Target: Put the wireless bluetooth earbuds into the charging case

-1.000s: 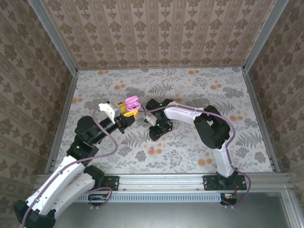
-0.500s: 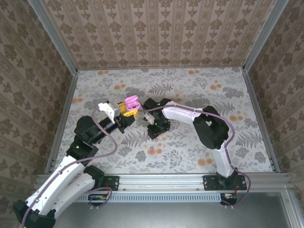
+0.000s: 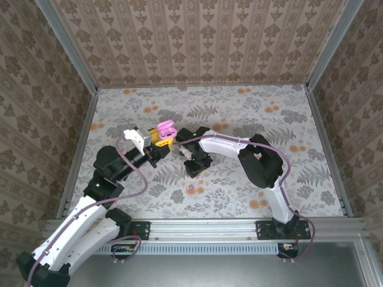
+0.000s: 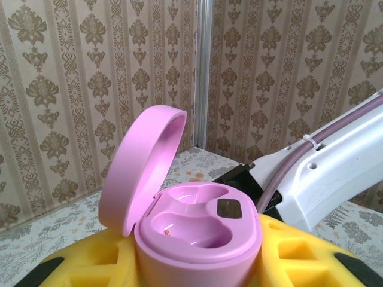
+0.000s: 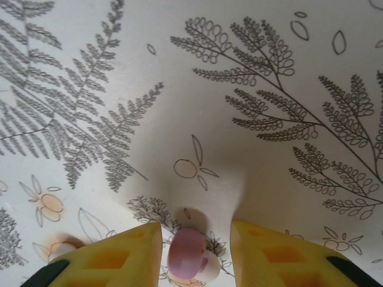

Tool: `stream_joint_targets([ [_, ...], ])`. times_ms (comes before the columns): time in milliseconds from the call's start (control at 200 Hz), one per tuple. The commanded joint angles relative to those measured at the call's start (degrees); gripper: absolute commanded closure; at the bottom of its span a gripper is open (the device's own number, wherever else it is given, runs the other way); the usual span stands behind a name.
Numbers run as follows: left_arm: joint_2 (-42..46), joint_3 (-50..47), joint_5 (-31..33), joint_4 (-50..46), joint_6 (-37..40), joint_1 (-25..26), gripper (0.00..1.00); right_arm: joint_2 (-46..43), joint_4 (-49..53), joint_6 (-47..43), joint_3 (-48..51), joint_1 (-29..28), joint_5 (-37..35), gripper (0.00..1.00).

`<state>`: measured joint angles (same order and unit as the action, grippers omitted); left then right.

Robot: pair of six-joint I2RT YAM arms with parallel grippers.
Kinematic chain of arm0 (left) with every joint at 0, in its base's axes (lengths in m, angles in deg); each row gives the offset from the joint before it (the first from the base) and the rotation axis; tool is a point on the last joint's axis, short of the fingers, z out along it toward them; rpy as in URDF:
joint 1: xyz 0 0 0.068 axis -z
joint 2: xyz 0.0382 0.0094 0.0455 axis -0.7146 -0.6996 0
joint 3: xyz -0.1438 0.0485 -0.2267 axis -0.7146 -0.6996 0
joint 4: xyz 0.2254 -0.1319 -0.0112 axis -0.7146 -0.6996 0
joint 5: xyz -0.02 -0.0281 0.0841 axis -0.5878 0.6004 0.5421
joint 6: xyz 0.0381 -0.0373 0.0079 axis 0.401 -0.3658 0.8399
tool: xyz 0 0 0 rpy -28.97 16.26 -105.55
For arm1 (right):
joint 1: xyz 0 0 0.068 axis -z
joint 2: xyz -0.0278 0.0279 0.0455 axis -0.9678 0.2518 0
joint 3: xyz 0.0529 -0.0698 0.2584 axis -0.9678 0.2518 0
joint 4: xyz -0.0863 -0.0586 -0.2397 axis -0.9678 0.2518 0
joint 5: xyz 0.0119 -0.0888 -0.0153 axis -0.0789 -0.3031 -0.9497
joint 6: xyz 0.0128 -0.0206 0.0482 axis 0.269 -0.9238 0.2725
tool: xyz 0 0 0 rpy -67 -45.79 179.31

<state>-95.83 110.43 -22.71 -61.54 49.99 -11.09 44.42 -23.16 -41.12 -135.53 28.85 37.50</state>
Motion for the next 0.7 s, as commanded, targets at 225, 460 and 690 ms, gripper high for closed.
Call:
stream_joint_targets([
  [225,0.4,1.6,0.2,0.8,0.3,0.5,0.71,2.0,2.0,2.0,-1.0,-1.2,-3.2,0.69],
  [460,0.4,1.6,0.3,0.5,0.3,0.5,0.71,1.7,2.3,3.4,-1.0,-1.3,-3.6,0.73],
  [690,0.3,1.7,0.8,0.3,0.4,0.5,0.71,-5.1,-1.4,5.6,2.6,0.7,3.7,0.73],
])
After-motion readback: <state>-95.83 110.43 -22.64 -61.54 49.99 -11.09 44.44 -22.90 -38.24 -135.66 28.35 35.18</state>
